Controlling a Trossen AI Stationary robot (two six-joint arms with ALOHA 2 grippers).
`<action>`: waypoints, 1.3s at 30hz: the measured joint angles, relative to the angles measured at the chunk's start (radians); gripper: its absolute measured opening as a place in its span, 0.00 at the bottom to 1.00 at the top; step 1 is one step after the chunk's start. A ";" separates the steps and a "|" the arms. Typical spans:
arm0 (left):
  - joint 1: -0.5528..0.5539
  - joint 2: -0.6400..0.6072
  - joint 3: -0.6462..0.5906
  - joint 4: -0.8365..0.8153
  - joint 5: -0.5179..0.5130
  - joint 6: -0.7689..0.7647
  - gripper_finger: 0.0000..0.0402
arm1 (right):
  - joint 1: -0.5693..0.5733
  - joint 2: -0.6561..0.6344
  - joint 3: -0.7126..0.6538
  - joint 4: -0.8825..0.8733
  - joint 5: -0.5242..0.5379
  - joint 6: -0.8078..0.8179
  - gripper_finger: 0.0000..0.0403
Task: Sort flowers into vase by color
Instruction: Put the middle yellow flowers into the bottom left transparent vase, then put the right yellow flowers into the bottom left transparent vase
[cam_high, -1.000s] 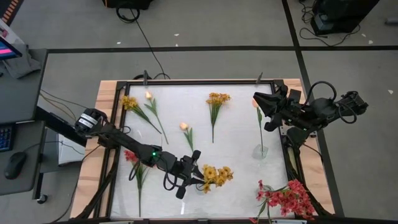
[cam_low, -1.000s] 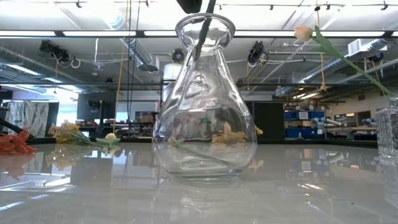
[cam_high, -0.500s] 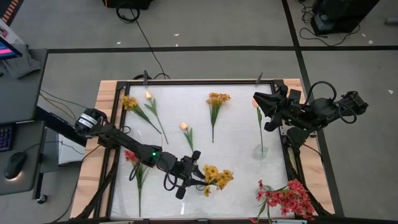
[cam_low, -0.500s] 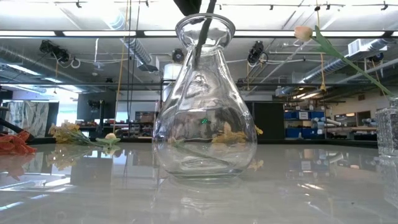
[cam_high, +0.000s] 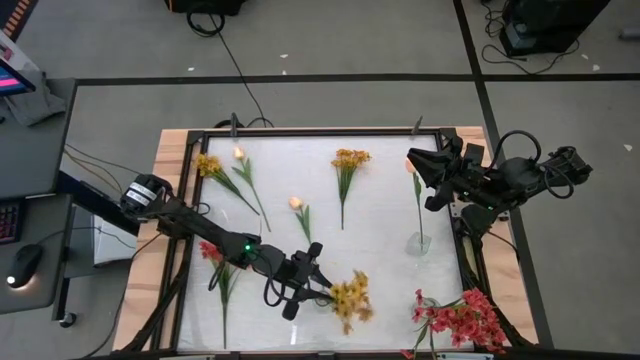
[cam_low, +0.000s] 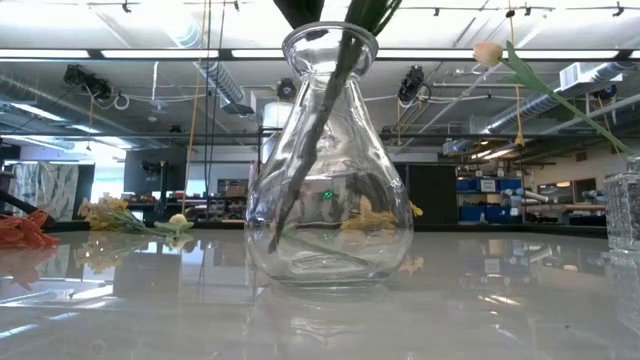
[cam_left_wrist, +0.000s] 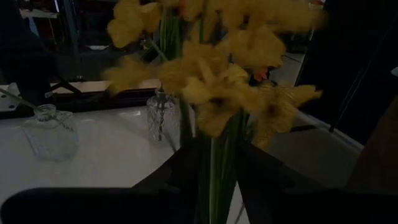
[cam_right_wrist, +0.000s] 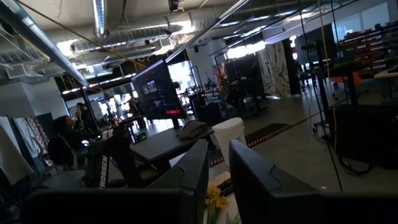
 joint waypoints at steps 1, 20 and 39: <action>0.000 0.000 0.000 -0.001 0.000 0.000 0.27 | 0.000 0.000 0.000 0.000 0.000 0.000 0.19; 0.002 -0.003 0.000 -0.134 0.000 -0.024 0.27 | 0.000 0.000 0.000 0.000 0.000 0.000 0.19; 0.121 -0.158 -0.001 -0.488 -0.001 -0.039 0.27 | 0.000 0.000 0.000 0.000 0.000 0.000 0.19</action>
